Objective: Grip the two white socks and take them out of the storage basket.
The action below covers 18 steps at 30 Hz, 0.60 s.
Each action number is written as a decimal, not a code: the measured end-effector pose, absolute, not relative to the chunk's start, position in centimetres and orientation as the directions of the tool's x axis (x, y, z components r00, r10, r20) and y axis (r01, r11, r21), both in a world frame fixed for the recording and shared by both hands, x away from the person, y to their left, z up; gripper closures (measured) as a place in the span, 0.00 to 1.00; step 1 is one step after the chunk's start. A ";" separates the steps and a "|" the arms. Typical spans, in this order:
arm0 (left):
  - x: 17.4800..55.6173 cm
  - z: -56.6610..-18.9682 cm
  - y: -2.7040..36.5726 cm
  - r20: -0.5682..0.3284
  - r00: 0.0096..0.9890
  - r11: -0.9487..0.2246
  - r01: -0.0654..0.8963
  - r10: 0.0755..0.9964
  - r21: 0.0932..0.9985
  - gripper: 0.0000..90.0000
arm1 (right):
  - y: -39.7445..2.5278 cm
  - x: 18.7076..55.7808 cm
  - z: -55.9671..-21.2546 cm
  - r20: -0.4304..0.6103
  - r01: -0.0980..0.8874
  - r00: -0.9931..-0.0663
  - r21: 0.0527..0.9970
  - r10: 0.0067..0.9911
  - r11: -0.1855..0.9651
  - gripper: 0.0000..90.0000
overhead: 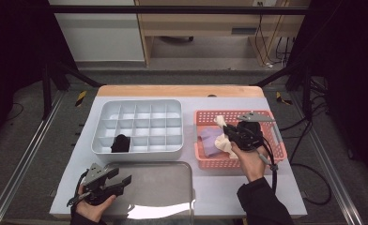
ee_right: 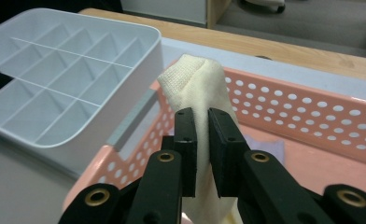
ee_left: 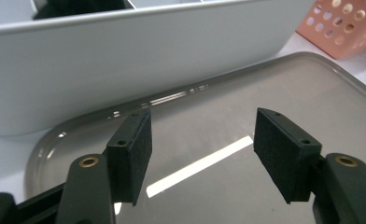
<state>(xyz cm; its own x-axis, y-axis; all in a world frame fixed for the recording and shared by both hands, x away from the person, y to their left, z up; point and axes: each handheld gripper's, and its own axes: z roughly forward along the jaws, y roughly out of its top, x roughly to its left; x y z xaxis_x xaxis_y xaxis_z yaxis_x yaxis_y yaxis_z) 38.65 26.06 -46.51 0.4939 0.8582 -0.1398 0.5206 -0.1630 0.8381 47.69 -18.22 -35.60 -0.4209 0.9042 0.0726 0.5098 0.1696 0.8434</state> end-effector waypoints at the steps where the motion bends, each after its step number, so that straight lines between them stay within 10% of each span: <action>1: 38.7 -46.5 26.1 -0.139 0.489 -0.161 0.523 0.861 0.837 0.41 | -18.3 46.7 -35.3 0.072 0.488 -0.445 0.855 0.893 0.174 0.91; 18: 38.5 -46.1 26.6 -0.169 0.493 -0.140 0.529 0.853 0.837 0.41 | -16.9 39.5 -35.6 0.131 0.428 -0.608 0.885 0.783 0.184 0.91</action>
